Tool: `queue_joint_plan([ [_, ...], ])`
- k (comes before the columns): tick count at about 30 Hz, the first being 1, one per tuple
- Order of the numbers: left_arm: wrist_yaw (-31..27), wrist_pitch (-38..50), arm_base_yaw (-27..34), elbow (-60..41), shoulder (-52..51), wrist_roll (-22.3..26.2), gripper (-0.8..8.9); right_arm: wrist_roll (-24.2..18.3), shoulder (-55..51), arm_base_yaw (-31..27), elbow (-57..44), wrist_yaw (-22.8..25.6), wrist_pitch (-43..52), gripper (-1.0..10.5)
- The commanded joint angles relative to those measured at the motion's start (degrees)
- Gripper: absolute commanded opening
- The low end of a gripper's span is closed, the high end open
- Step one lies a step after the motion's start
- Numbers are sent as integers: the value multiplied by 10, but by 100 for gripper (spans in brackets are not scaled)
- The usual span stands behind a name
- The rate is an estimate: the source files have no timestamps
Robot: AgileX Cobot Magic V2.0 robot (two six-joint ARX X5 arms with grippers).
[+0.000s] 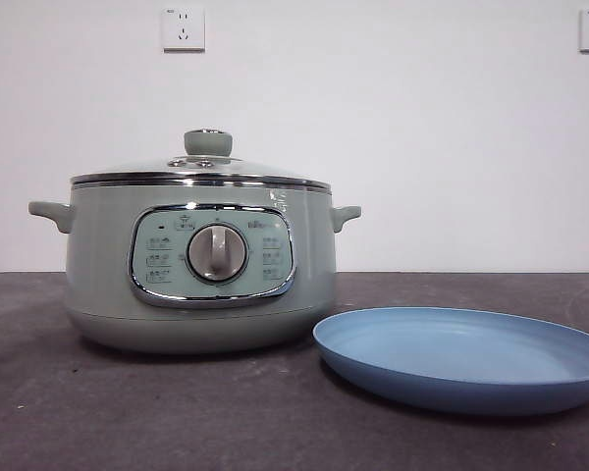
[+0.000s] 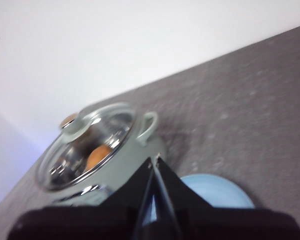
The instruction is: Take the potato out from the steamer,put the potato on the plate,close the lid
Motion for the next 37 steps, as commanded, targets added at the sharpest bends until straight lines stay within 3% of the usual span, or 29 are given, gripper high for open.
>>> queue_joint_plan([
  [1,31,-22,1,41,35,34,-8,-59,53,2,59,-37,-41,-12],
  [8,112,-138,1,155,130,142,-8,-214,189,2,200,-136,-202,-12],
  [15,121,-263,0,240,193,245,-8,-330,280,28,291,-148,-341,-12],
  [24,119,-292,0,267,205,263,35,-339,307,58,305,-148,-361,13],
  [26,119,-291,0,267,205,261,250,-339,307,58,305,-148,-361,117],
  [28,118,-291,0,267,205,260,518,-338,307,58,305,-147,-361,309],
  [29,119,-290,0,267,205,259,593,-333,307,58,305,-146,-361,420],
  [32,119,-289,0,267,205,259,600,-321,307,58,305,-146,-361,595],
  [37,119,-282,0,267,205,259,599,-319,307,58,305,-146,-361,599],
])
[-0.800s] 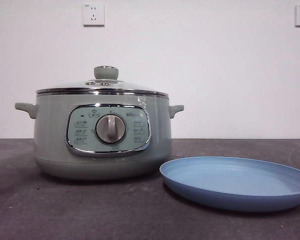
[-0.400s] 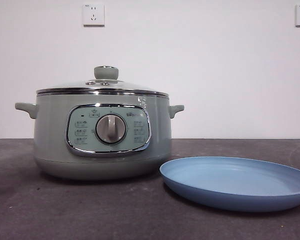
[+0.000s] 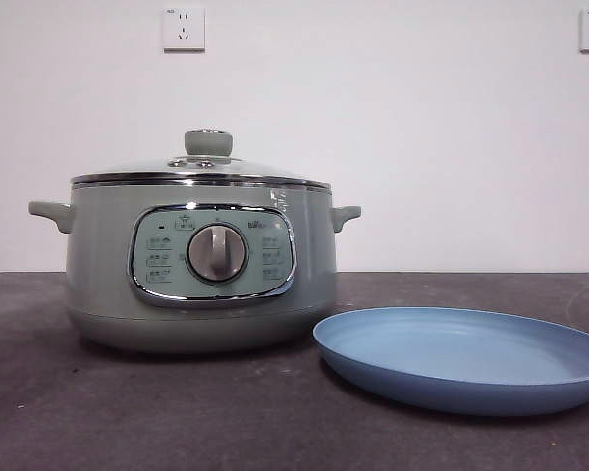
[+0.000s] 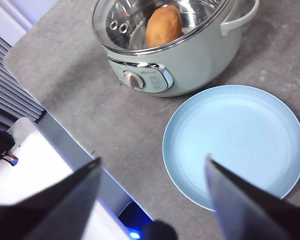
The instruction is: Take the potato out from the steamer,put the potato on the plate,close the lid
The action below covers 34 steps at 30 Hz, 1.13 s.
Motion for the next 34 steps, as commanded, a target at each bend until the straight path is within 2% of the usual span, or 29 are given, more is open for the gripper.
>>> queue_joint_plan([
  [1,1,8,0,1,1,6,598,5,0,1,2,0,3,599],
  [9,-2,14,-10,27,45,6,598,5,0,1,2,0,3,599],
  [15,-6,64,-45,82,127,6,597,6,0,1,2,0,3,599],
  [28,-122,172,-179,204,365,17,597,7,0,1,2,0,8,599],
  [34,-183,208,-220,252,471,24,597,10,0,1,2,0,8,599],
])
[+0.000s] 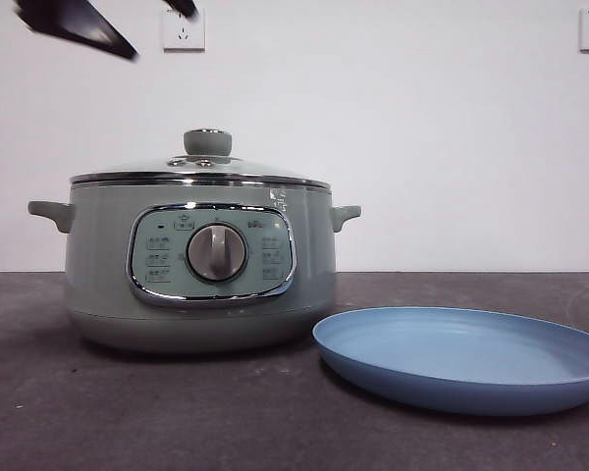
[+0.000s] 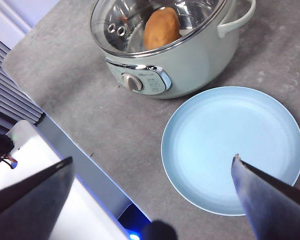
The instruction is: Take the potato out from the steamer,put the potato on the plate,close the lid
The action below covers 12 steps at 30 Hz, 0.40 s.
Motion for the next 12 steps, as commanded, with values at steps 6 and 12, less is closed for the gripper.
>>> queue_joint_plan([
  [6,-43,52,-27,31,108,14,597,5,0,1,2,0,4,599],
  [12,-47,71,-29,31,162,14,597,5,0,1,2,0,4,599],
])
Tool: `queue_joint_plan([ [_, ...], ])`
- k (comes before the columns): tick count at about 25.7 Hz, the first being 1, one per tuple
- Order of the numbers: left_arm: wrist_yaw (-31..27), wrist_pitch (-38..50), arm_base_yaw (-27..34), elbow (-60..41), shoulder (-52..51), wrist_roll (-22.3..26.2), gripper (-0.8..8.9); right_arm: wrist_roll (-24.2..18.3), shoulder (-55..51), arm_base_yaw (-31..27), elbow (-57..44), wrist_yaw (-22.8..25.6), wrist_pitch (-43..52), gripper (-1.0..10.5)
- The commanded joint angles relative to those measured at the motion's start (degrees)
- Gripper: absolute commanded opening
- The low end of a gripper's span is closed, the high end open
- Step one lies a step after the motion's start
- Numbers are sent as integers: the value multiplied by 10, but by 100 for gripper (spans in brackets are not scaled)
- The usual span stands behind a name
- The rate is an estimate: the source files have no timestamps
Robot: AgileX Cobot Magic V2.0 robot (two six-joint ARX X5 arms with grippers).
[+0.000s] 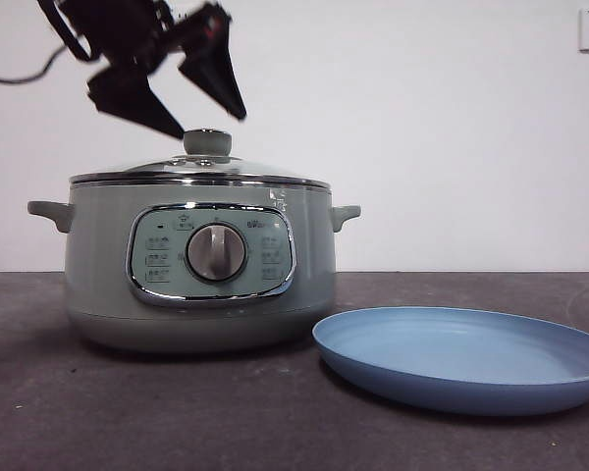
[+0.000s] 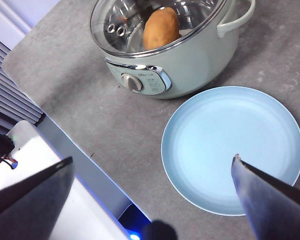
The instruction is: Take the potato out from the steamer,put the potato on the plate,close the lid
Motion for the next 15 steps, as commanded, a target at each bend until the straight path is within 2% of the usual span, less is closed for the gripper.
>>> queue_joint_plan([
  [1,0,9,-2,1,17,7,597,4,0,1,2,0,4,599],
  [5,-13,8,-7,1,21,7,581,4,0,1,2,2,4,599],
  [8,-9,0,-7,1,21,7,318,4,0,1,2,2,6,599],
  [13,-9,-4,-10,1,21,7,17,4,0,1,2,2,7,599],
  [15,-8,-4,-10,1,19,7,-8,4,0,1,2,2,7,599],
])
